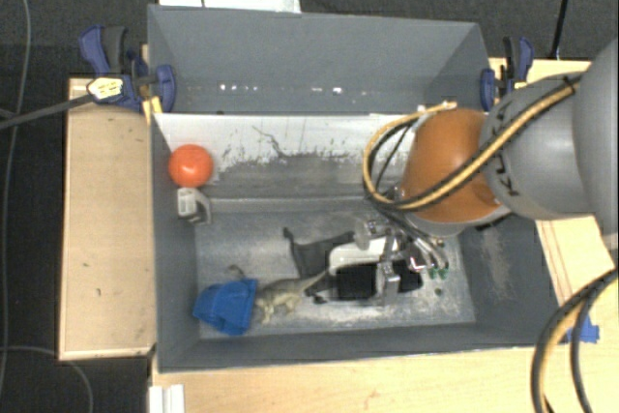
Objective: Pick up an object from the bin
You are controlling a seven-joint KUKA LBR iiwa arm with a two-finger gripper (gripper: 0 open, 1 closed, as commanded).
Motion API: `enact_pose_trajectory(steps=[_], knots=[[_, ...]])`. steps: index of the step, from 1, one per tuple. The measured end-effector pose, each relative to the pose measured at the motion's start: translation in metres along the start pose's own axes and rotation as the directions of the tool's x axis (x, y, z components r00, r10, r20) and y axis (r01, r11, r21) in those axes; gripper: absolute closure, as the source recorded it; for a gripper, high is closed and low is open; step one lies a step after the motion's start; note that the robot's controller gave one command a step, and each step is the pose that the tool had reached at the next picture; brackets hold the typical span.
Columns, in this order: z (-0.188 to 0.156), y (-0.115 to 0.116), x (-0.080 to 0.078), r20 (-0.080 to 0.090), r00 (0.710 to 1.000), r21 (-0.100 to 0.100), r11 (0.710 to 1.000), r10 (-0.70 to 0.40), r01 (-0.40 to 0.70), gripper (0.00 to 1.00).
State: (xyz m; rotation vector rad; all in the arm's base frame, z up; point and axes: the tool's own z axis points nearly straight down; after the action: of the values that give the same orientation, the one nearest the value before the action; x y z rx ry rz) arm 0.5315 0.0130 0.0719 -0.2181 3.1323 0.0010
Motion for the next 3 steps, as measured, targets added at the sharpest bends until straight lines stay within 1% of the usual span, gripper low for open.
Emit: enact_pose_trajectory(steps=[1, 2, 3], knots=[[0.001, -0.001, -0.009, -0.003, 0.997, -0.001, 0.997, 0.075, -0.075, 0.00], [0.001, -0.003, -0.026, -0.003, 1.000, 0.000, 1.000, 0.025, -0.025, 0.00], [-0.005, 0.027, -0.046, 0.002, 0.919, -0.001, 0.919, 0.395, -0.395, 1.00]])
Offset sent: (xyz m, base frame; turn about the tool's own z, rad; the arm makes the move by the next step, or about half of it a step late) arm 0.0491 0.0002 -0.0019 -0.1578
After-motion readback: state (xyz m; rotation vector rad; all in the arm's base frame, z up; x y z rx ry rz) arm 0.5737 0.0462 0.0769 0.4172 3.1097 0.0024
